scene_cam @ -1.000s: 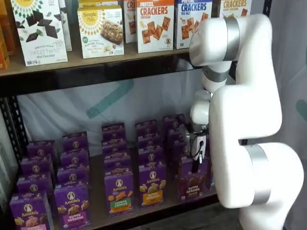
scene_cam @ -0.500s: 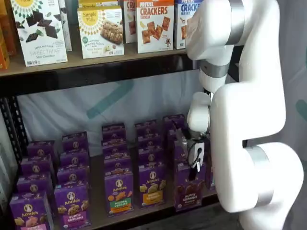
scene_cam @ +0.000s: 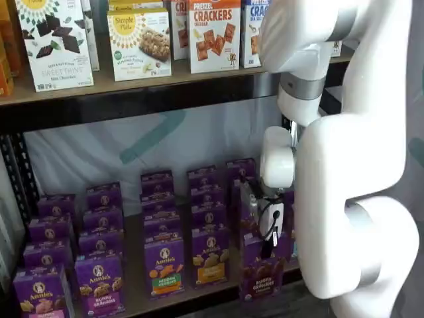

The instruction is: Pick up the purple box with a brown patch in the center, on the bottom shelf, the fifth box from the left

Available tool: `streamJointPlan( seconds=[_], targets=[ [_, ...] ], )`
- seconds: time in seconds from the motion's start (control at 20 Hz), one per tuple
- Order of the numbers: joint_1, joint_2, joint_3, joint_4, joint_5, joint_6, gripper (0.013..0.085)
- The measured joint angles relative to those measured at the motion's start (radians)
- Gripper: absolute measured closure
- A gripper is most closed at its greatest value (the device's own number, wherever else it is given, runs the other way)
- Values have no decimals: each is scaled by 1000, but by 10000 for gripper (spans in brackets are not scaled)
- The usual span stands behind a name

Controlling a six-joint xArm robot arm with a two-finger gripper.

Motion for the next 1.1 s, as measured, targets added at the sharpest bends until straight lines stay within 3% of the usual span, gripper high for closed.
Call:
streamJointPlan(
  seconds=[0.15, 0.2, 0.7, 1.1],
  targets=[
    [10, -92, 71, -120, 38, 128, 690],
    [20, -135, 99, -137, 56, 154, 690],
    [86, -427, 239, -122, 227, 212, 690],
    [114, -653, 295, -94, 400, 226, 690]
  ],
)
